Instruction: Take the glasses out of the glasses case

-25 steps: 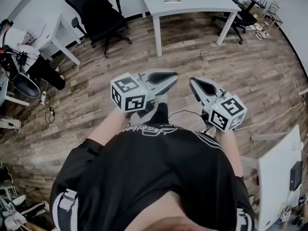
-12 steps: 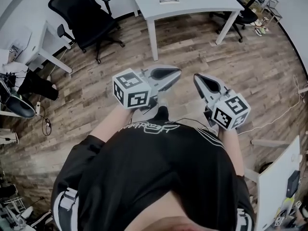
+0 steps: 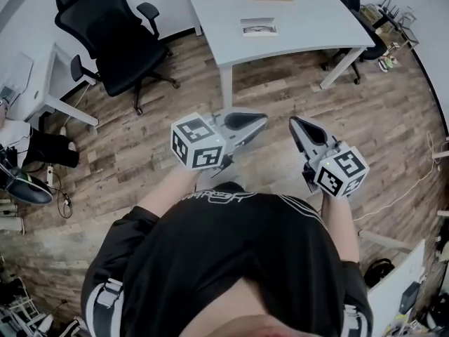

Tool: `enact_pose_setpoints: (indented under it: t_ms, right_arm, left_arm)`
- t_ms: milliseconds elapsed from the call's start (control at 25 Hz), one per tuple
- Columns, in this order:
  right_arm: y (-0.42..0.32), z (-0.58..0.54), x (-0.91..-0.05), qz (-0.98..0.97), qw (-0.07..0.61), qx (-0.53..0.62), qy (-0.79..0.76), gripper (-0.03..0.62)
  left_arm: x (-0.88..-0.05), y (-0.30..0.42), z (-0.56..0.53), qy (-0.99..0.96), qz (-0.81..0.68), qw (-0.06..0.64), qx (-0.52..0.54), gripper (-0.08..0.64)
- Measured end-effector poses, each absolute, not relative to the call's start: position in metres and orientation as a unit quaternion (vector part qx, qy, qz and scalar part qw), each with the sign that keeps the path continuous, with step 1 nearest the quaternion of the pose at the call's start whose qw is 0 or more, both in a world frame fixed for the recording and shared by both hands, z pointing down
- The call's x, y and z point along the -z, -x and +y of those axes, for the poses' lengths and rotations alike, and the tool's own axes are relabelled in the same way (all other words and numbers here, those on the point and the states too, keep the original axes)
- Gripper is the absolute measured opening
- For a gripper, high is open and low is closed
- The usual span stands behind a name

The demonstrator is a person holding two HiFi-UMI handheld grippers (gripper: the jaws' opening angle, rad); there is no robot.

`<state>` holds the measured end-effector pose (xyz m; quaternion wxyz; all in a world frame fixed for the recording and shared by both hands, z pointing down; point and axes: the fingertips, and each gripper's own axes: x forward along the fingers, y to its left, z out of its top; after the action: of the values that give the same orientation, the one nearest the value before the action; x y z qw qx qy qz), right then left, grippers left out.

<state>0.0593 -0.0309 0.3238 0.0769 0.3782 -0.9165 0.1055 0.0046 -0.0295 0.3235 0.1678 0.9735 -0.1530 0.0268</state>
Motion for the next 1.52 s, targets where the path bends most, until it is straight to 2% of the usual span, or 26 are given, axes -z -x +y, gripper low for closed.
enact_pose_setpoints:
  t_ms: [240, 640, 1200, 1520]
  right_arm:
    - [-0.041, -0.11, -0.327, -0.915, 0.096, -0.115, -0.374, 0.009]
    - [-0.013, -0.134, -0.325, -0.928, 0.122, -0.11, -0.334, 0.009]
    - [-0.008, -0.199, -0.328, -0.947, 0.105, -0.103, -0.286, 0.009]
    - [-0.018, -0.264, -0.337, -0.951, 0.106, -0.118, -0.264, 0.009]
  left_arm:
    - [-0.335, 0.019, -0.107, -0.966, -0.174, 0.189, -0.034, 0.008]
    - [-0.324, 0.028, -0.136, -0.965, -0.183, 0.185, -0.04, 0.008]
    - [-0.323, 0.034, -0.196, -0.956, -0.24, 0.164, -0.051, 0.008]
    - [-0.338, 0.019, -0.257, -0.949, -0.25, 0.185, -0.054, 0.008]
